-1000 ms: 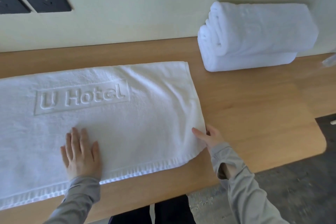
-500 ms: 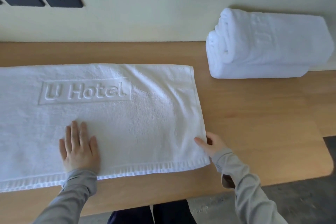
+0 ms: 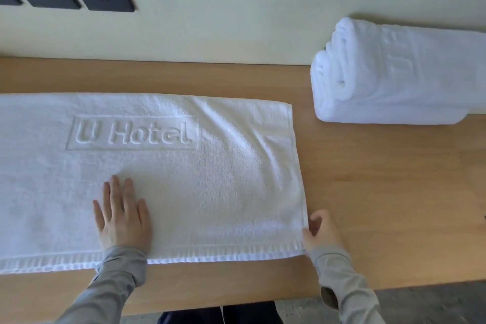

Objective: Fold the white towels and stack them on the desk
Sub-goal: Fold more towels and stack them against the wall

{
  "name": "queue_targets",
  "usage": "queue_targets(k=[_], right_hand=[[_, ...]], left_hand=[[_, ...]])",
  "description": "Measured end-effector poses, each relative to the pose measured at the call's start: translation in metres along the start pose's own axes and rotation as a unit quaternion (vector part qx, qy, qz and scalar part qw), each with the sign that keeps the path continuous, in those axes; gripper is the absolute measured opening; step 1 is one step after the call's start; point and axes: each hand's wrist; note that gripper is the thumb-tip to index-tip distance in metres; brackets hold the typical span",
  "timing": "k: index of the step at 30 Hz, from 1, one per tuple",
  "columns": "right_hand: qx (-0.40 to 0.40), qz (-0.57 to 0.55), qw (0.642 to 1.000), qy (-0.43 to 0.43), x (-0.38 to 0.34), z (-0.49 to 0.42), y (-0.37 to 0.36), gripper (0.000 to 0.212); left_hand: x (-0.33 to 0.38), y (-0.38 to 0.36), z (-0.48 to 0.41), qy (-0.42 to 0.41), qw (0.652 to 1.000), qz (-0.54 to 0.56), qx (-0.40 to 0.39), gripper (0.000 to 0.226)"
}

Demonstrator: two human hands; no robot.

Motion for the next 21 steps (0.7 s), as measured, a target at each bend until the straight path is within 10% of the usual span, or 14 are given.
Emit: queue_targets(k=[4,10,16,21], right_hand=[[0.211,0.121,0.925,0.293,-0.036,0.016,-0.024,0.045],[0.034,0.360,0.773,0.521,-0.075,0.008,-0.080,0.055],[0.075,0.362,0.876,0.310,0.006,-0.047,-0.015,0.076],[0.168,0.236,0.845,0.450,-0.071,-0.052,-0.012,0.061]], left_hand=[[0.046,0.002,-0.012,-0.089,0.996,-0.005,-0.027,0.068],[0.092,-0.017,-0.031,-0.137,0.987,-0.021,-0.076,0.083],[0.086,-0.025,-0.030,-0.121,0.989,-0.039,-0.080,0.072],[0.087,-0.026,-0.032,-0.124,0.988,-0.049,-0.082,0.070]])
Point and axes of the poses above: each hand's wrist, its own z-axis away from the middle knuckle, its own y-axis out of the back of the hand, x = y × z, and after that the axes turned 2 degrees about -y, right-handed
